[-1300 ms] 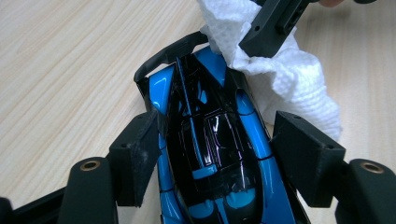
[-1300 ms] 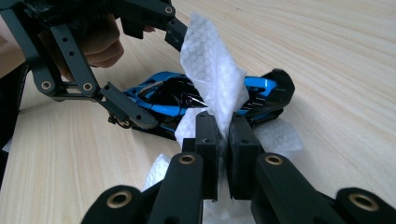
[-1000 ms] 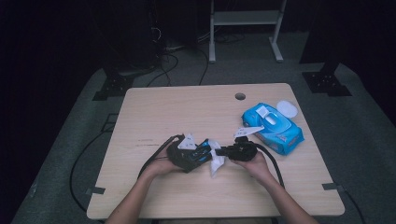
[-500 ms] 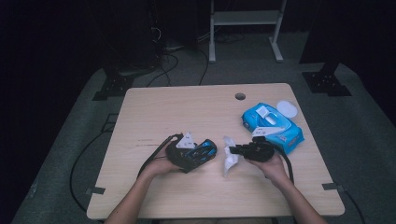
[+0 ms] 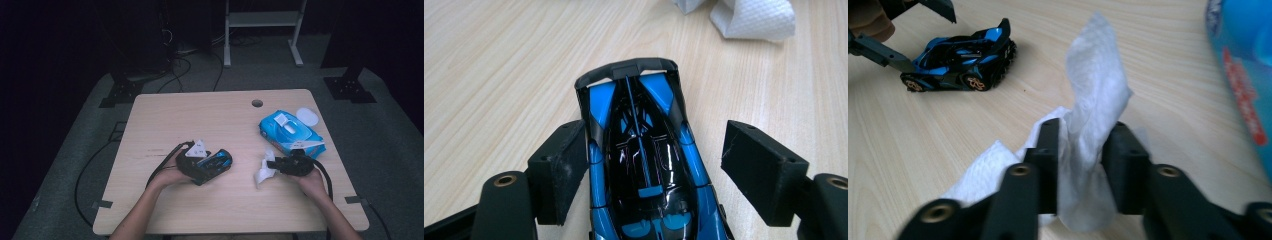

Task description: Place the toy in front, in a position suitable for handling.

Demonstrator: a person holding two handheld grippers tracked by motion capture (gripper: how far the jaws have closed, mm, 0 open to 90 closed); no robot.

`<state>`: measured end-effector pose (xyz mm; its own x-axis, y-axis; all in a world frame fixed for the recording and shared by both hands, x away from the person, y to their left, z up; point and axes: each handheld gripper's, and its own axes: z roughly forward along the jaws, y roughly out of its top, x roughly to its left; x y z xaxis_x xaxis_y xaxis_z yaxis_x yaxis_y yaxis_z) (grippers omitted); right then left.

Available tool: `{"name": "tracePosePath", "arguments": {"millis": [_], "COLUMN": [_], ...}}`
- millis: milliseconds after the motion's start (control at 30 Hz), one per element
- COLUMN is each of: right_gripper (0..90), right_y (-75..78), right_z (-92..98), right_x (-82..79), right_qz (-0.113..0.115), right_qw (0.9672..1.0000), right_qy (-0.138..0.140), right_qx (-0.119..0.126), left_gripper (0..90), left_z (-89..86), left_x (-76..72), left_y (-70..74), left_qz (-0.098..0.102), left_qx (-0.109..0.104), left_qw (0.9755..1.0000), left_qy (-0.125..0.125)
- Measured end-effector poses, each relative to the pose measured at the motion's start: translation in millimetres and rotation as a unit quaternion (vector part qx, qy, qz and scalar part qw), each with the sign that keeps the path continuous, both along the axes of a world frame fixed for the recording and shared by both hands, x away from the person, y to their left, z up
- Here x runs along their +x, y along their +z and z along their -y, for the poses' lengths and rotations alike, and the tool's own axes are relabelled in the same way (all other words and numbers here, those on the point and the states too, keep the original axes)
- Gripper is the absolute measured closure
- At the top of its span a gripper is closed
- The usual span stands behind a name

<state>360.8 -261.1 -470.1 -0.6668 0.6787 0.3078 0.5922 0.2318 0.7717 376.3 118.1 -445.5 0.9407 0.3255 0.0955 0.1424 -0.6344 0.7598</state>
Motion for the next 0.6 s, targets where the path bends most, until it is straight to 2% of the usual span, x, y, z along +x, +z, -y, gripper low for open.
{"name": "tracePosePath", "arguments": {"millis": [167,333,600], "right_gripper": [56.9,55.4,54.5], "right_y": [8.0,11.7,10.7], "right_z": [13.9,23.3,31.7], "right_x": [-7.3,-15.2,-20.8], "right_qz": [0.012,0.019,0.017], "right_qw": [0.9998,0.9996,0.9995], "right_qy": [-0.006,-0.009,-0.011], "right_qx": [0.013,0.021,0.023], "left_gripper": [24.4,23.8,23.0], "left_z": [-1.4,-2.6,-5.3], "left_x": [0.4,-1.0,-5.9], "left_y": [0.0,0.4,2.8], "left_qz": [0.0,0.0,0.003], "left_qx": [-0.004,-0.003,-0.003], "left_qw": [1.0,1.0,1.0], "left_qy": [0.001,0.002,0.003]}}
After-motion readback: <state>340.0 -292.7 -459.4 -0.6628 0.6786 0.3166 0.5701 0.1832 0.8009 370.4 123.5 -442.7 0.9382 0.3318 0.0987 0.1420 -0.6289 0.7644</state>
